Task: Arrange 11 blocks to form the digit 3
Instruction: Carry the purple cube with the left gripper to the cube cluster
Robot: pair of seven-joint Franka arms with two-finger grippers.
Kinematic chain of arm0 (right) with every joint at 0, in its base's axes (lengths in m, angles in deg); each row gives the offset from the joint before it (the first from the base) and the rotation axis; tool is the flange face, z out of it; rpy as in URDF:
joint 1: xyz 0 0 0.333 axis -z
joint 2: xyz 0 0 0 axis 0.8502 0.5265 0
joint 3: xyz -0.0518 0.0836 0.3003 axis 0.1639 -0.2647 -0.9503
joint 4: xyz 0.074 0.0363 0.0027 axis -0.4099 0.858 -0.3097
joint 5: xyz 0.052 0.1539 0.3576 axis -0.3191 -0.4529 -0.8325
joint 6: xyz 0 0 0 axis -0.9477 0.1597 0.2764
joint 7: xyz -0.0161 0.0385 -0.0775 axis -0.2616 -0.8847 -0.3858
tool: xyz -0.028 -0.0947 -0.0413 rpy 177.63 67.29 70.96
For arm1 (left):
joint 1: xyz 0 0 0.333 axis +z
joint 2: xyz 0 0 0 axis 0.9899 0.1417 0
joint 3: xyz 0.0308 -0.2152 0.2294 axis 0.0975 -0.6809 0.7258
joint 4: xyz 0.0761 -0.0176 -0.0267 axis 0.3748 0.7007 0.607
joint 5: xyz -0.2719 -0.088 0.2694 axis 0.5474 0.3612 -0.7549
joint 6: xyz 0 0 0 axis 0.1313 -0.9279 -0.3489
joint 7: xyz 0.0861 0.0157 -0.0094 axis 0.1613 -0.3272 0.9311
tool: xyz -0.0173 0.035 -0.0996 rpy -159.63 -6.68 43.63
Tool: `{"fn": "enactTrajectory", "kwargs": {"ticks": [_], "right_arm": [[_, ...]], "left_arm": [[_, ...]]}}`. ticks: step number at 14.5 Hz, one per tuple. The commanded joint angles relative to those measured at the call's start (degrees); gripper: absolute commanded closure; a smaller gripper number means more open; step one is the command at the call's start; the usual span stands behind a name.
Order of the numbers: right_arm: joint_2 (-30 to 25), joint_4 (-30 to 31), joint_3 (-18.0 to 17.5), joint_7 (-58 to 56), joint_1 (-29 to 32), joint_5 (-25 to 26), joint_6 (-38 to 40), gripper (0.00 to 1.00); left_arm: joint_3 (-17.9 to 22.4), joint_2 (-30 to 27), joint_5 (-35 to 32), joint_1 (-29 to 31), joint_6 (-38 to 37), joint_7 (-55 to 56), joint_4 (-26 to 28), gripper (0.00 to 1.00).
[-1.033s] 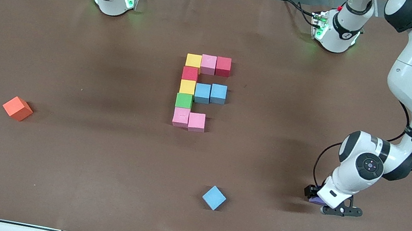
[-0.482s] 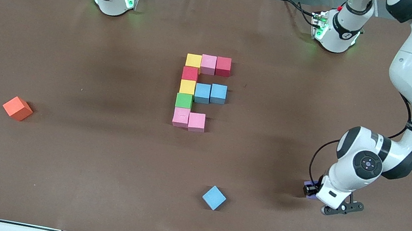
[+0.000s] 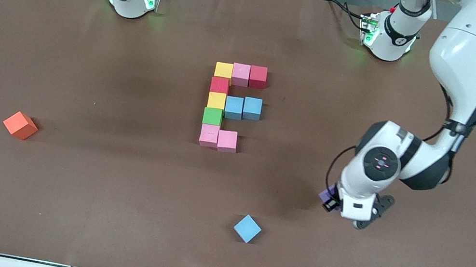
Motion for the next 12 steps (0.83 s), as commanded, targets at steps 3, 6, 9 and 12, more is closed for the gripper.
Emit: {"fn": "enactTrajectory", "kwargs": {"ticks": [3, 6, 9, 12], "right_arm": [[-1.77, 1.77, 2.52, 0.19, -2.17, 1.65, -0.4, 0.0], [-1.77, 1.86, 2.17, -0.16, -0.93, 1.3, -0.22, 0.0], [-2.03, 3.17, 2.17, -0.25, -1.63, 1.38, -1.01, 0.0], [-2.83, 4.58, 2.08, -0.25, -1.81, 1.91, -1.28, 0.0]], "left_arm": [[0.34, 1.46, 2.57, -6.77, -1.35, 23.13, -2.62, 0.74], [1.04, 4.8, 6.27, -11.96, -1.35, 34.29, -6.66, 0.74], [1.04, 7.18, 6.28, -14.51, -1.17, 44.32, -8.78, 0.74], [1.13, 8.76, 6.01, -17.58, -0.82, 51.45, -8.87, 0.74]]}}
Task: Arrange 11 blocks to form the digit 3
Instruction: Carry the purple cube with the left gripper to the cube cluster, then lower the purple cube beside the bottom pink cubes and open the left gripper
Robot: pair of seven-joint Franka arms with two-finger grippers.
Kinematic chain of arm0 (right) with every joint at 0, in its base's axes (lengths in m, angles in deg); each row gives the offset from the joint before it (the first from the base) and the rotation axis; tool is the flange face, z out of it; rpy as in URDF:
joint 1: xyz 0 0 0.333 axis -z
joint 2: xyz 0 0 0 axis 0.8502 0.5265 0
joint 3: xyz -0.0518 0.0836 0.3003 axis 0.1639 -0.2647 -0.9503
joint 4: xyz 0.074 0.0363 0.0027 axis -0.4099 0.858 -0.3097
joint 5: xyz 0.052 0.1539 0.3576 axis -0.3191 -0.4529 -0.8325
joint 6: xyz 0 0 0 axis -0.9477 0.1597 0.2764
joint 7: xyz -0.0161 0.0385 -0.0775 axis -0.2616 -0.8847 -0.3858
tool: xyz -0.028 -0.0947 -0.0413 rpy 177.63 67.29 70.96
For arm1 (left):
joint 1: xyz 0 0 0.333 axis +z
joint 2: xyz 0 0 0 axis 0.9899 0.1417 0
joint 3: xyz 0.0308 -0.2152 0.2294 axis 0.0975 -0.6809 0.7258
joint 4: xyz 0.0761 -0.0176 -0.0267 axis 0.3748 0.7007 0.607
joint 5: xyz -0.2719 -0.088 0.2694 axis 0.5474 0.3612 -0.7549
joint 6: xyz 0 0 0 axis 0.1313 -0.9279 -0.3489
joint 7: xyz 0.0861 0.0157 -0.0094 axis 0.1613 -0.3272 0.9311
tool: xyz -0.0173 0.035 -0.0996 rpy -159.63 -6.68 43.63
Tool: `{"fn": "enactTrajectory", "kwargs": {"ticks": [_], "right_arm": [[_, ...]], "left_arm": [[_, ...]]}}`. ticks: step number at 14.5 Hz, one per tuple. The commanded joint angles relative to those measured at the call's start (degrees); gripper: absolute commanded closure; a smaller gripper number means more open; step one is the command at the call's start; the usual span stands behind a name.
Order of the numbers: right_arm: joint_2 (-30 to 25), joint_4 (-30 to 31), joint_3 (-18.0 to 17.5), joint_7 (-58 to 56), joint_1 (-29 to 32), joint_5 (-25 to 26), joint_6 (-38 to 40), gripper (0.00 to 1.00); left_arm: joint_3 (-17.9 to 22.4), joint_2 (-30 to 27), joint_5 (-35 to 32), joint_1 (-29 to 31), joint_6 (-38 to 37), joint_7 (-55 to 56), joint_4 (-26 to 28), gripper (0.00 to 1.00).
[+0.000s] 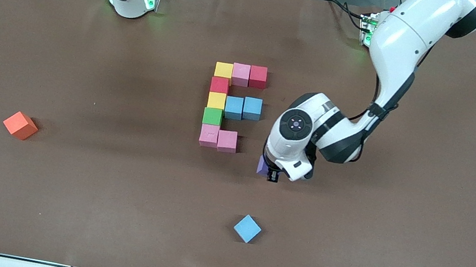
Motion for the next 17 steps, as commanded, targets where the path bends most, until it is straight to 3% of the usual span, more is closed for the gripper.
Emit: {"fn": "enactTrajectory", "kwargs": {"ticks": [1, 7, 11, 17], "right_arm": [[-2.57, 3.74, -0.16, -0.24, -0.2, 1.07, -1.63, 0.0], [-2.48, 3.83, -0.08, -0.24, 0.06, 1.07, -2.07, 0.0], [-2.48, 4.09, 0.01, -0.24, 0.15, 1.07, -1.72, 0.0], [-2.48, 4.01, -0.08, -0.33, -0.03, 1.07, -2.33, 0.0]], "left_arm": [[1.1, 1.9, 0.78, -3.58, -0.77, 5.99, -2.11, 0.74], [1.37, 4.36, 0.61, -8.15, -0.68, 14.97, -2.98, 0.74], [4.44, 5.5, 0.61, -11.84, -0.68, 16.03, -2.9, 0.74], [5.32, 5.68, 0.43, -14.04, -0.59, 16.21, -2.99, 0.73]]}}
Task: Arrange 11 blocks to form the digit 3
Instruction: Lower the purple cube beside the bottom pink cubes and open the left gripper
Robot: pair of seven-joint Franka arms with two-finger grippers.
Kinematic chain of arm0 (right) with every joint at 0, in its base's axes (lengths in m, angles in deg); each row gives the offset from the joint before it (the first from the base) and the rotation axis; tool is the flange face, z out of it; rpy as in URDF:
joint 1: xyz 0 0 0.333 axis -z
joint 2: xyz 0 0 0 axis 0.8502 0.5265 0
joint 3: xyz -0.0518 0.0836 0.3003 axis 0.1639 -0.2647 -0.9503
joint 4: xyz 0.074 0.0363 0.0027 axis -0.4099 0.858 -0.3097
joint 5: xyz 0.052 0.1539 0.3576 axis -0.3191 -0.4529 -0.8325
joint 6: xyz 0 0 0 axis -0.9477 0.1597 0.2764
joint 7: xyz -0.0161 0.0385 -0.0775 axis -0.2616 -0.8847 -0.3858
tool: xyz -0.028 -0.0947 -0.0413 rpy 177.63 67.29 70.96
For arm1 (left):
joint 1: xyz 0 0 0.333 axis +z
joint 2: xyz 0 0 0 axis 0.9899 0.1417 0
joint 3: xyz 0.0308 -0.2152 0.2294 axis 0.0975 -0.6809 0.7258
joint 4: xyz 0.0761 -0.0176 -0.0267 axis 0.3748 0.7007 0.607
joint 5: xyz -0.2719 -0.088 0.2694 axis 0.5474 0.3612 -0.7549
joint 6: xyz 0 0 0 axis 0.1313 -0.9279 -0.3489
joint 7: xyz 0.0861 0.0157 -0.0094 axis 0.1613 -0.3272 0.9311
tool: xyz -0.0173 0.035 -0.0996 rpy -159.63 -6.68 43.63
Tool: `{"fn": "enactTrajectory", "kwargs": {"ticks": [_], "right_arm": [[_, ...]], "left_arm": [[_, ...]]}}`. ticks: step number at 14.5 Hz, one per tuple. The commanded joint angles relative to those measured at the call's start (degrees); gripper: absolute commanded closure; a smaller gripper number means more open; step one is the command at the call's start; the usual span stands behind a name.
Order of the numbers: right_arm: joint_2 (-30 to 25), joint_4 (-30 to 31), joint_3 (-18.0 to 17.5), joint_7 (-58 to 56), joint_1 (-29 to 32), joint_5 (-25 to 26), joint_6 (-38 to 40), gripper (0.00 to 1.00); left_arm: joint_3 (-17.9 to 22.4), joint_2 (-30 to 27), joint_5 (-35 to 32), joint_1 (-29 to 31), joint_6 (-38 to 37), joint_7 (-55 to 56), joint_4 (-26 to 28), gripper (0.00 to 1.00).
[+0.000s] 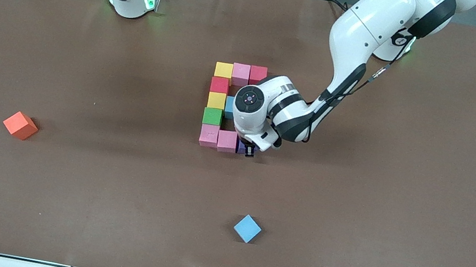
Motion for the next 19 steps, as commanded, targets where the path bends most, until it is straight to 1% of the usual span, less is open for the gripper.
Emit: {"fn": "enactTrajectory", "kwargs": {"ticks": [1, 3, 4, 6, 7, 8, 10, 12, 14, 17, 19], "right_arm": [[-2.07, 2.42, -0.24, -0.33, 0.06, 1.02, -1.01, 0.0], [-2.07, 2.33, -0.24, -0.33, -0.02, 1.02, -1.09, 0.0], [-1.99, 2.25, -0.24, -0.33, -0.2, 1.02, -1.09, 0.0], [-2.07, 2.24, -0.24, -0.33, -0.29, 1.02, -1.01, 0.0], [-2.07, 2.24, -0.24, -0.33, -0.29, 1.02, -1.01, 0.0], [-2.07, 2.24, -0.24, -0.33, -0.2, 1.11, -0.92, 0.0], [-2.07, 2.33, -0.24, -0.33, 0.06, 1.02, -0.83, 0.0], [-2.07, 2.25, -0.16, -0.33, 0.06, 1.02, -0.66, 0.0], [-2.16, 2.24, -0.24, -0.33, -0.2, 1.02, -0.48, 0.0], [-2.25, 2.24, -0.25, -0.41, -0.2, 1.02, -0.3, 0.0], [-2.51, 2.24, -0.33, -0.33, -0.29, 1.11, -0.74, 0.0]], "left_arm": [[2.5, 1.13, 0.52, -3.15, 0.06, 0.68, -1.52, 0.73], [4.27, 1.13, 0.61, -4.65, 0.41, 0.68, -1.88, 0.72], [4.27, 1.22, 0.61, -4.66, 0.59, 0.5, -1.88, 0.71], [4.27, 1.22, 0.52, -4.57, 0.59, 0.15, -1.79, 0.41], [4.27, 1.13, 0.35, -4.57, 0.5, -0.2, -1.79, 0.13], [4.27, 0.96, 0.17, -4.66, 0.5, -0.37, -1.79, 0.0], [4.27, 0.0, -0.09, -4.57, -0.28, -0.46, -1.79, 0.0], [4.19, -2.46, -0.18, -4.57, -0.46, -0.64, -1.79, 0.0], [3.92, -4.48, -0.27, -4.13, -2.38, -2.3, -1.7, 0.0], [4.01, -8.08, -0.18, -2.99, -4.33, -9.23, -1.53, 0.0], [4.1, -11.07, -0.09, 0.07, -5.82, -16.77, -1.18, 0.0]]}}
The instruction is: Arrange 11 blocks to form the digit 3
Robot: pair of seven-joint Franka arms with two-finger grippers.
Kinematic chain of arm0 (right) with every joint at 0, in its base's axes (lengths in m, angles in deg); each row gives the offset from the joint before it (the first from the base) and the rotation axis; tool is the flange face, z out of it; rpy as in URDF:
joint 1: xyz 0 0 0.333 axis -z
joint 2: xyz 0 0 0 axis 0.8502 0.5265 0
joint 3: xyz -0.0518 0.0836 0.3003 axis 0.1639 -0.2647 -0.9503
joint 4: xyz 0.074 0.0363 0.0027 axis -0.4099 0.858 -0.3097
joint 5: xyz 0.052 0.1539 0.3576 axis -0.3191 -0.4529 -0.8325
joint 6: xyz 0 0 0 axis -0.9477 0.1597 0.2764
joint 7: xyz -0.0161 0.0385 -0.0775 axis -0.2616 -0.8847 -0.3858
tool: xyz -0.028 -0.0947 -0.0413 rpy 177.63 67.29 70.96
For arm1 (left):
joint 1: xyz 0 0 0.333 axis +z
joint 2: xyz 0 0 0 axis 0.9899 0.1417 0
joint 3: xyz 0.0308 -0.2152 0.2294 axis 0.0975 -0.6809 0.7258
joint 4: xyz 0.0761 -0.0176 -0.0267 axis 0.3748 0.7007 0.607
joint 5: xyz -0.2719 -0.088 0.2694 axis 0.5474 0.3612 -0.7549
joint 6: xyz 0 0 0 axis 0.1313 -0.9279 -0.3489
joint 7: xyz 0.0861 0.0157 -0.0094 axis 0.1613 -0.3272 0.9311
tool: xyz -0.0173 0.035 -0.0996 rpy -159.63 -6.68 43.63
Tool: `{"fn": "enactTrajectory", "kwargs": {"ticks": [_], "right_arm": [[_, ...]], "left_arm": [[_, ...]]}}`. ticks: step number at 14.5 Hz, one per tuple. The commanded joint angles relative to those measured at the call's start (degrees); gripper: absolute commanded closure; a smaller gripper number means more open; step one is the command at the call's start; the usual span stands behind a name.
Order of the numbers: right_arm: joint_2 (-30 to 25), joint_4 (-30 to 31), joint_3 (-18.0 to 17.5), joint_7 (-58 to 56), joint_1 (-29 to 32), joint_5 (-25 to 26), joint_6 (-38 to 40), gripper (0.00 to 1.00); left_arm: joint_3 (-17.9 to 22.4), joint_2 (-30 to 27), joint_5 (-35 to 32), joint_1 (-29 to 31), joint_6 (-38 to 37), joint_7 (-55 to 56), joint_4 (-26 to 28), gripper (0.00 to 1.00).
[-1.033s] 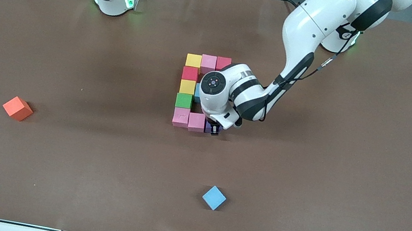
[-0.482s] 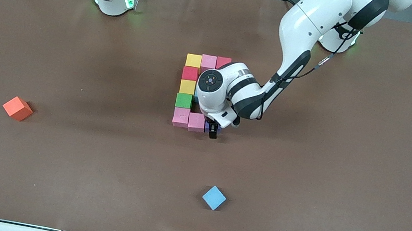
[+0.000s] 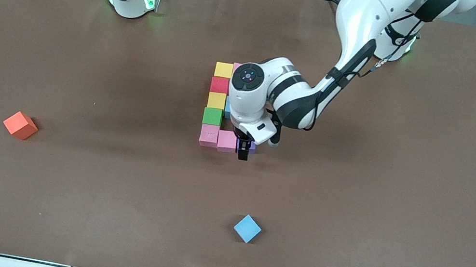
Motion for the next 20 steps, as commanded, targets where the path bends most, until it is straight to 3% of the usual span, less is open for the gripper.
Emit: {"fn": "enactTrajectory", "kwargs": {"ticks": [1, 9, 12, 20], "right_arm": [[-2.33, 2.24, -0.22, -0.39, -0.25, 1.1, -0.64, 0.0], [-2.33, 2.24, -0.31, -0.39, -0.43, 1.1, -0.2, 0.0], [-2.42, 2.24, -0.31, -0.48, -0.34, 1.1, -0.29, 0.0], [-2.59, 2.32, -0.31, -0.48, -1.75, 1.54, -0.9, 0.0]], "left_arm": [[0.08, -4.74, -0.14, 4.63, -2.67, -9.99, 1.5, 0.0], [0.16, -13.18, -0.14, 22.03, -3.74, -39.35, 1.5, 0.0], [-0.1, -17.66, 1.17, 26.26, -8.56, -52.0, 2.72, 0.0], [0.17, -40.93, 9.77, 35.22, -9.63, -84.6, 24.05, 0.0]]}}
